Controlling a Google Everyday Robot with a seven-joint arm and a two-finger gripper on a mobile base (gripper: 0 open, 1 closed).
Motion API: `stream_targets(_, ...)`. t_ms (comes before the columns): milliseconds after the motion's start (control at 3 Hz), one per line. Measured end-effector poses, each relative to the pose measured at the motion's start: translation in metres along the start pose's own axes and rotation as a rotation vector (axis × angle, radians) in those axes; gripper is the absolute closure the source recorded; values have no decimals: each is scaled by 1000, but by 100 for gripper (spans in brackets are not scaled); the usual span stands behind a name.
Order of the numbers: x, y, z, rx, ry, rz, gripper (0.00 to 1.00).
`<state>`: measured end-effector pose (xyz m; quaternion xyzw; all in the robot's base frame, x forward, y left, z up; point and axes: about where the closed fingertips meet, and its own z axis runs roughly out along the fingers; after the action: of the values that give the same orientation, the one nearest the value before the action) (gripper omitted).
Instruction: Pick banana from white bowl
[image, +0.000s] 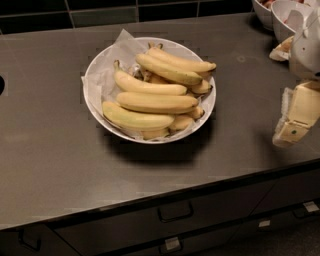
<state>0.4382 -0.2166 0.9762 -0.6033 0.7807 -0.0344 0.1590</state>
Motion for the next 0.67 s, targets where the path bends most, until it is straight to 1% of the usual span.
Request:
stream_targets(333, -1, 0, -1, 2, -1, -2, 0)
stream_targets(667, -37, -9, 1, -7, -8, -81, 0)
